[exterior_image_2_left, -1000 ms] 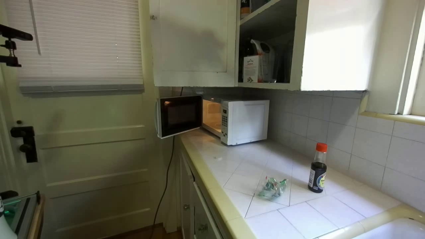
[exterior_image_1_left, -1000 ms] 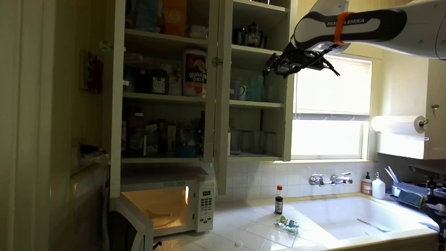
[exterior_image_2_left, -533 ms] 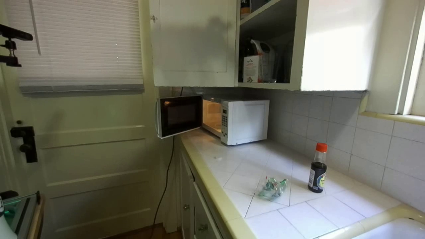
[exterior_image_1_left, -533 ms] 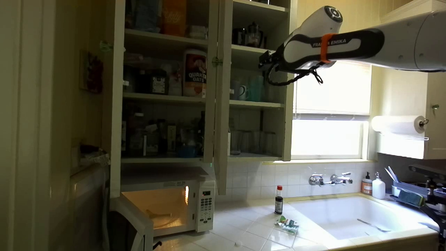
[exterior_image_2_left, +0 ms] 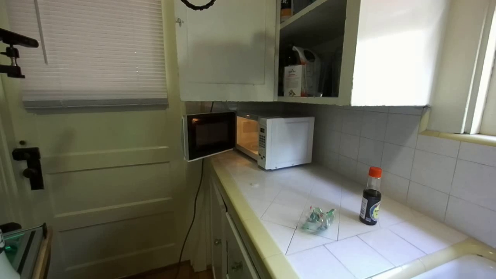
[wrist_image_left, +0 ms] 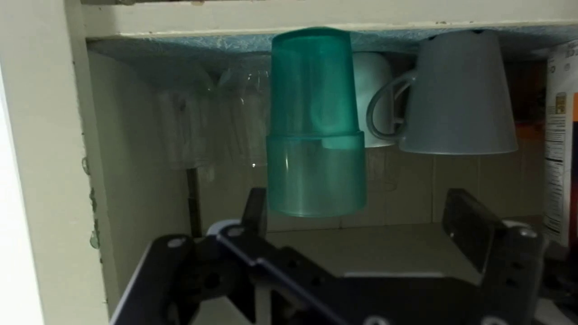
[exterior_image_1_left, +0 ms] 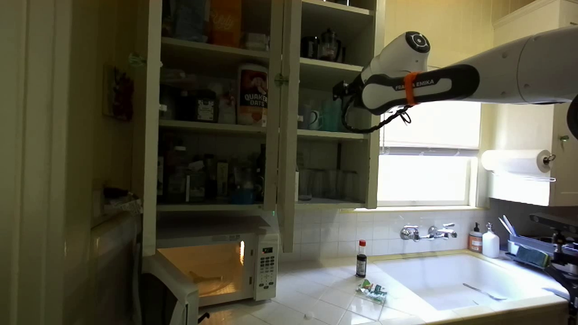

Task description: Move the blue cup to the bottom shelf

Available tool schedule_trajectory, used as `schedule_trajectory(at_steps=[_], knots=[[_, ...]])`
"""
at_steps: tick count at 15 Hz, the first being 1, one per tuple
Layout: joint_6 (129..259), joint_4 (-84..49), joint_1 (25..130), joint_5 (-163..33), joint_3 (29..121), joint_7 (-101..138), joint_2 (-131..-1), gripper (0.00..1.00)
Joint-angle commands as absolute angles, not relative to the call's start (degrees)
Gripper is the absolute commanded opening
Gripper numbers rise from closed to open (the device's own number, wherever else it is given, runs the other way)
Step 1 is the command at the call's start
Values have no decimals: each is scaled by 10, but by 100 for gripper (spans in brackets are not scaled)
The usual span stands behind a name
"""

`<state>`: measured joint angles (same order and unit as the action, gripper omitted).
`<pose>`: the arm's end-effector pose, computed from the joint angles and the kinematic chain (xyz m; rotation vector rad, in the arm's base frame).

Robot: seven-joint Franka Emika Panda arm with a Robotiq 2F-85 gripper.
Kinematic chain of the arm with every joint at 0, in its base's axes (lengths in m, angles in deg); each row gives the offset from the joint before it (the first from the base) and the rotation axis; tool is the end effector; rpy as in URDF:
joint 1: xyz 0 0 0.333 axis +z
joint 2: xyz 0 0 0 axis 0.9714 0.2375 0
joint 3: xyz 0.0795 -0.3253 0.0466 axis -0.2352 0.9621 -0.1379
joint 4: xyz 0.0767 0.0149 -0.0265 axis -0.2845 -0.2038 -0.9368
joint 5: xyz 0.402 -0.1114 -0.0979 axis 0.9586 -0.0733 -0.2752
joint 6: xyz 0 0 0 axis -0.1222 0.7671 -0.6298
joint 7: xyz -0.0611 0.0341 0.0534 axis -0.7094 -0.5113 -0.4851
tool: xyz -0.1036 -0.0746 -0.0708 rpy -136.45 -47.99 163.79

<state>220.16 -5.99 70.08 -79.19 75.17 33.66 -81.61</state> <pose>0.6404 -0.1057 0.8720 2.2645 -0.3618 1.9141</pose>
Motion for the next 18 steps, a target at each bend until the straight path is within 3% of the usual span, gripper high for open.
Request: schedule_trajectory(at_steps=[1, 18], knots=[[2202, -60, 701, -792, 752, 339, -816, 100], [2193, 69, 697, -828, 779, 306, -670, 100]])
